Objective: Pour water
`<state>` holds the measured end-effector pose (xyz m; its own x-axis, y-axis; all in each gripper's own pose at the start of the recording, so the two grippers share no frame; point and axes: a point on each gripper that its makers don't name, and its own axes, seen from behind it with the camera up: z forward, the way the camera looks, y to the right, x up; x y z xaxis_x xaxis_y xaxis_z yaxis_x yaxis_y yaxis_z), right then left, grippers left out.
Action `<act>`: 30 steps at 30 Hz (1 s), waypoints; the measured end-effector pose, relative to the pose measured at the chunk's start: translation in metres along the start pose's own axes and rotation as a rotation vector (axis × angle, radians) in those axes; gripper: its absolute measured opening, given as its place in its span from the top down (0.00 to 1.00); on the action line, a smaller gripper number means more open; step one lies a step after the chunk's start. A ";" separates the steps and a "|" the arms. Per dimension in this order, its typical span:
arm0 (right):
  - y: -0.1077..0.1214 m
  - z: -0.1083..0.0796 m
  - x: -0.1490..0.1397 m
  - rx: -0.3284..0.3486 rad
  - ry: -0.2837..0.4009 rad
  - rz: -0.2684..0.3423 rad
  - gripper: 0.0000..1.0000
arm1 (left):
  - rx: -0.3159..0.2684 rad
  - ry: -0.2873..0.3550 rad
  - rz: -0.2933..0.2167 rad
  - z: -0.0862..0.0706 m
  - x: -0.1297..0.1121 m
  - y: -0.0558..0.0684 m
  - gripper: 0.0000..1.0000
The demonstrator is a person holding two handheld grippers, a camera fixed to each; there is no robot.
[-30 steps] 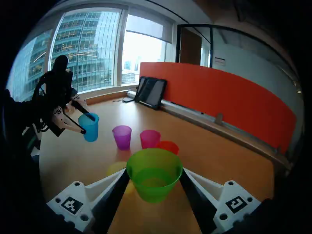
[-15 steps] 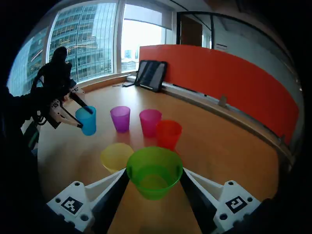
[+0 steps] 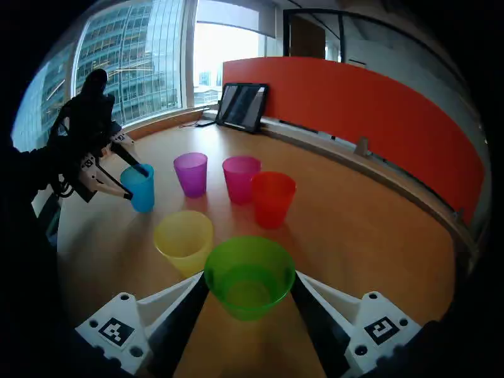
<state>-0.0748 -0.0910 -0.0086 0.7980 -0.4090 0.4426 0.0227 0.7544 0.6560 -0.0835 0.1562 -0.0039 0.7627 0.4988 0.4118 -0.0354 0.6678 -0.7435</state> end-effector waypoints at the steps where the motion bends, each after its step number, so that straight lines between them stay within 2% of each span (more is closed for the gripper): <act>1: 0.000 0.000 -0.001 0.001 -0.001 0.001 0.09 | -0.001 -0.001 0.000 0.001 -0.001 0.000 0.13; 30: -0.009 0.011 -0.019 0.005 -0.026 -0.006 0.08 | -0.002 -0.036 -0.002 0.002 -0.018 0.001 0.13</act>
<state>-0.0967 -0.0958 -0.0160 0.7822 -0.4262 0.4543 0.0240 0.7494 0.6617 -0.0987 0.1490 -0.0110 0.7391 0.5169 0.4318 -0.0328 0.6680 -0.7435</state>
